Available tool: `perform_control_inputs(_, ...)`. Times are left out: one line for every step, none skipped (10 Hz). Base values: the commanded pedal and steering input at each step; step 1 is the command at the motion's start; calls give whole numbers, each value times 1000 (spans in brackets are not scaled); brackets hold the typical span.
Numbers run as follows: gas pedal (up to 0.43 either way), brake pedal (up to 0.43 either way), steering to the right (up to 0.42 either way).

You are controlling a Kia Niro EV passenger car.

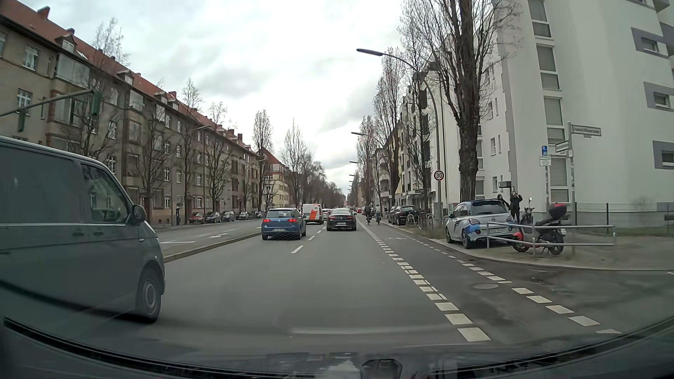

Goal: Follow the waypoints while adhering to traffic rules and regulations

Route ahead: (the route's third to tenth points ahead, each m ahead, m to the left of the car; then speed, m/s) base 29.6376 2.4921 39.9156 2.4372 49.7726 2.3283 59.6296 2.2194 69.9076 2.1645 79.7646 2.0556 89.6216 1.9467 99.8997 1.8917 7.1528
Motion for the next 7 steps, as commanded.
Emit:
perform_control_inputs(67, 12, 2)
perform_control_inputs(67, 12, 2)
perform_control_inputs(67, 12, 2)
perform_control_inputs(67, 12, 1)
perform_control_inputs(67, 12, 0)
perform_control_inputs(67, 18, -2)
perform_control_inputs(67, 12, -2)
